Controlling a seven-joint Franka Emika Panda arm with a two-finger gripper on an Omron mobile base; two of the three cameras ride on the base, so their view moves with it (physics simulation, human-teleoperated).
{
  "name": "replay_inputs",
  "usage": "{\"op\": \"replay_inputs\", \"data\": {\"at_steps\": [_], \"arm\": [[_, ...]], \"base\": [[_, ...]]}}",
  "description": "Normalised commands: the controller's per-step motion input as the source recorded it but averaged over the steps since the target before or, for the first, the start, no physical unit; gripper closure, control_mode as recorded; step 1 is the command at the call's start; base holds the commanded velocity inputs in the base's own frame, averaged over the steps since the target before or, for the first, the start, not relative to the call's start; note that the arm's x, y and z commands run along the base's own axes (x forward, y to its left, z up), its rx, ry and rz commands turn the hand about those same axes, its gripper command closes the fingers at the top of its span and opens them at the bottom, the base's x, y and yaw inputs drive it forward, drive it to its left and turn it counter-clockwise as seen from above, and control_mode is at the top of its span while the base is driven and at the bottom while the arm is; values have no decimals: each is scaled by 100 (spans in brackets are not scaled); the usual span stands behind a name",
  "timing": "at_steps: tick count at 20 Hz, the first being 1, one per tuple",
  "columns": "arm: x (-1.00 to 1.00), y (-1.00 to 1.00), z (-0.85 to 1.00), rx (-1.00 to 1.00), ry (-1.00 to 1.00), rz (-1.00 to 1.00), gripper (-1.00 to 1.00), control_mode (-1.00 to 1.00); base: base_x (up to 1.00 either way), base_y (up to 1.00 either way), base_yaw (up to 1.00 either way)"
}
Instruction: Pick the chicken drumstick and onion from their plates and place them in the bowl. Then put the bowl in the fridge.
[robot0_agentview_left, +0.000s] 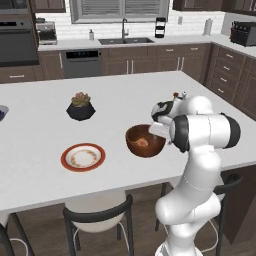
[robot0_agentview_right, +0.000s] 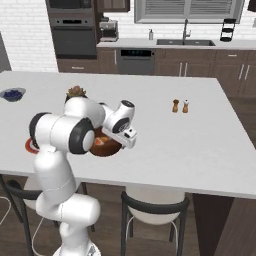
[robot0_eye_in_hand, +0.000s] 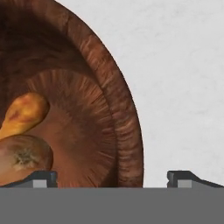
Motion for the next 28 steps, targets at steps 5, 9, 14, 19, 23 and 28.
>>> {"op": "replay_inputs", "data": {"at_steps": [5, 9, 14, 19, 23, 28], "arm": [[12, 20, -27, 0, 0, 0, 100, -100], [0, 4, -11, 0, 2, 0, 100, -100], [-19, 0, -5, 0, 2, -3, 100, -100], [-68, 0, 49, 0, 8, -30, 100, -100], [-76, -4, 49, 0, 7, -50, 100, -100], [-47, 0, 29, 0, 19, -59, 100, -100]], "base": [[0, 0, 0], [0, 0, 0], [0, 0, 0], [0, 0, 0], [0, 0, 0], [0, 0, 0]]}}
